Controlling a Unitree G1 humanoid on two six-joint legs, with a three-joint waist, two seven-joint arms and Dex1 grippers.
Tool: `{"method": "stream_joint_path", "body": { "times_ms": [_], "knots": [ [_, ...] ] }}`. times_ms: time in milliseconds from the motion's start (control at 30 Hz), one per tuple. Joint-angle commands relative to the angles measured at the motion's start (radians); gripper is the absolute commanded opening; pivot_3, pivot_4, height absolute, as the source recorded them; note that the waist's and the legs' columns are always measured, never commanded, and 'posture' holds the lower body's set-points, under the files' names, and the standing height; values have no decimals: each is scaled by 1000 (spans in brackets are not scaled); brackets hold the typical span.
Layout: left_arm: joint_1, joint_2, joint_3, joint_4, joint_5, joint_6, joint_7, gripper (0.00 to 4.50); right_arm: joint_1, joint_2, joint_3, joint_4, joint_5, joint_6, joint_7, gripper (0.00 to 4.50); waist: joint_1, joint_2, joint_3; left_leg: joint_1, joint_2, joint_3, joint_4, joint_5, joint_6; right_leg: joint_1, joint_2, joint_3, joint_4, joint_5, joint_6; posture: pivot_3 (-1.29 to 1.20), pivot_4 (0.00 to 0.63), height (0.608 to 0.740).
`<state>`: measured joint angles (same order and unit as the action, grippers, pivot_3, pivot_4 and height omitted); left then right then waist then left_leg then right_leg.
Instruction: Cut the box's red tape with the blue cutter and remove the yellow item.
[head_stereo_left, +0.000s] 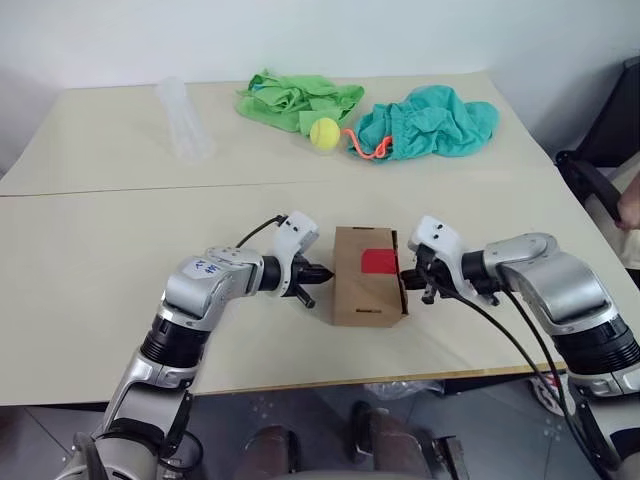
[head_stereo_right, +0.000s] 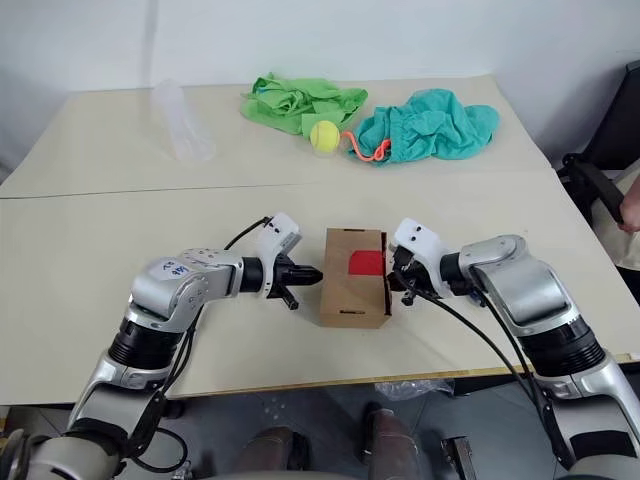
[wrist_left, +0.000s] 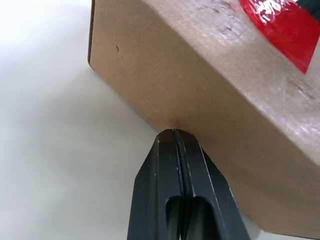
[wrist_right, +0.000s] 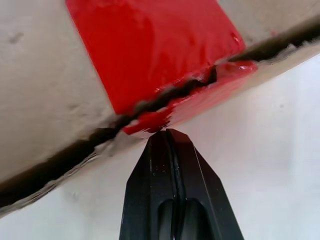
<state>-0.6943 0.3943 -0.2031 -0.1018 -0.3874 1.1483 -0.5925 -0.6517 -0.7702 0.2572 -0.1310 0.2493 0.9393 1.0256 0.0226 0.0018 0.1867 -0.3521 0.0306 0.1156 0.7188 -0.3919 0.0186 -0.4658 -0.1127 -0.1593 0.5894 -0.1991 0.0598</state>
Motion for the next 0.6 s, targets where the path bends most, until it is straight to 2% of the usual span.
{"method": "stream_joint_path", "body": {
  "times_ms": [33,200,300,433,600],
  "knots": [
    [-27,22,4,-11,0,-25,-22,0,-8,-12,-54,-13,-4,-3,-46,20,0,0,0,0,0,0,0,0,0,0,0,0,0,0,0,0,150,740],
    [-67,89,52,46,-15,-68,-82,0,12,-86,-175,-77,-20,5,-137,20,0,0,0,0,0,2,0,0,0,0,0,0,0,0,0,0,150,740],
    [-89,101,84,22,-100,-30,-167,0,10,-94,-262,-143,25,113,-174,589,0,0,0,0,0,2,0,0,0,0,0,0,-1,0,0,0,150,740],
    [-126,76,119,-2,-204,35,-228,0,-17,-62,-367,-240,81,280,-250,1943,0,0,0,-1,0,2,0,0,0,0,0,0,-1,0,0,0,150,740],
    [-163,27,80,55,-187,-3,-218,0,-53,61,-433,-372,152,491,-352,3672,0,0,0,0,0,2,0,0,-1,0,1,1,1,0,0,0,150,740]
  ]
}}
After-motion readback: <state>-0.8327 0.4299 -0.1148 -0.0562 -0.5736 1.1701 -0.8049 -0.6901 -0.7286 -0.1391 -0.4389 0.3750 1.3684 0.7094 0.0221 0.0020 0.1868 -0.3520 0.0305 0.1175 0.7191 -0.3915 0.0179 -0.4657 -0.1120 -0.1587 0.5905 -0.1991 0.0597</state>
